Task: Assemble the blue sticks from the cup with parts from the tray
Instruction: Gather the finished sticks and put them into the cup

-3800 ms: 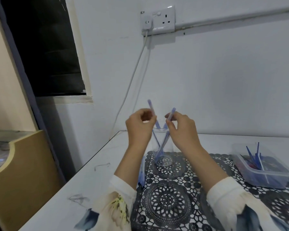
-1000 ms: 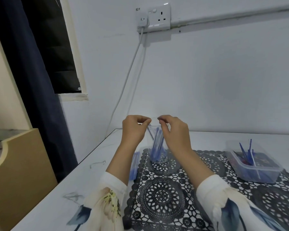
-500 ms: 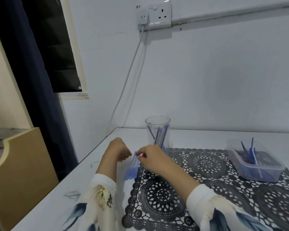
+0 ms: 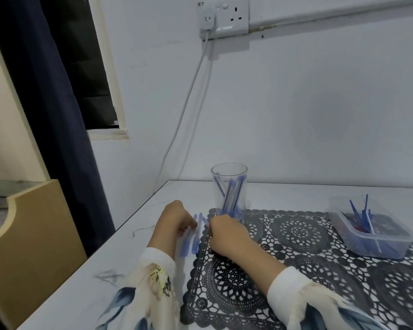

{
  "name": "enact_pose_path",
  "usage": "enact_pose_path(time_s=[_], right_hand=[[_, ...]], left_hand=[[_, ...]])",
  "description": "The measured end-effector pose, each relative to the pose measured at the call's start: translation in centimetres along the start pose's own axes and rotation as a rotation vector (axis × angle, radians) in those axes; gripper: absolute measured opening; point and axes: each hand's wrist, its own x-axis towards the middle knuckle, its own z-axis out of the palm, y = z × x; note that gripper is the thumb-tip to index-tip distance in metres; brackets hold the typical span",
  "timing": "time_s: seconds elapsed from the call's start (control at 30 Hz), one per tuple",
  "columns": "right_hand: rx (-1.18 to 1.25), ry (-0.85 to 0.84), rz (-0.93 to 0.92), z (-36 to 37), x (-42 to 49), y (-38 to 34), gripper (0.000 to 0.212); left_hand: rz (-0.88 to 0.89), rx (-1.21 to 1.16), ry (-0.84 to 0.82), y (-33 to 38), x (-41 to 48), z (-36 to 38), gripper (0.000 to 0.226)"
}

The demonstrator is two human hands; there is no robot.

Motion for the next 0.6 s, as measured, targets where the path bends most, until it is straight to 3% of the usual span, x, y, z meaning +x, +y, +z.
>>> enact_pose_path(time_s=[0.17, 0.3, 0.4, 0.5, 0.6], right_hand=[[-0.029, -0.050, 0.046, -1.0, 0.3, 0.2, 0.016], [0.060, -0.084, 0.039, -3.5, 0.1, 0.0, 0.008], [0.273, -0.019, 0.009, -5.7, -0.3, -0.3, 0.017], [0.488, 0.197, -0.061, -7.6, -0.5, -0.5, 0.016], [0.658, 0.606, -0.144, -8.5, -0.8, -0.4, 0.044]], left_hand=[[0.008, -0.005, 0.014, -0.3, 0.2, -0.4, 0.019], [-0.001, -0.316, -0.021, -0.2, -0.1, -2.1, 0.017], [0.060, -0.555, -0.014, 0.7, -1.5, -4.3, 0.022], [0.210, -0.785, 0.042, 1.7, -3.1, -6.4, 0.028], [0.402, -1.020, 0.194, 3.1, -4.9, -7.9, 0.045]])
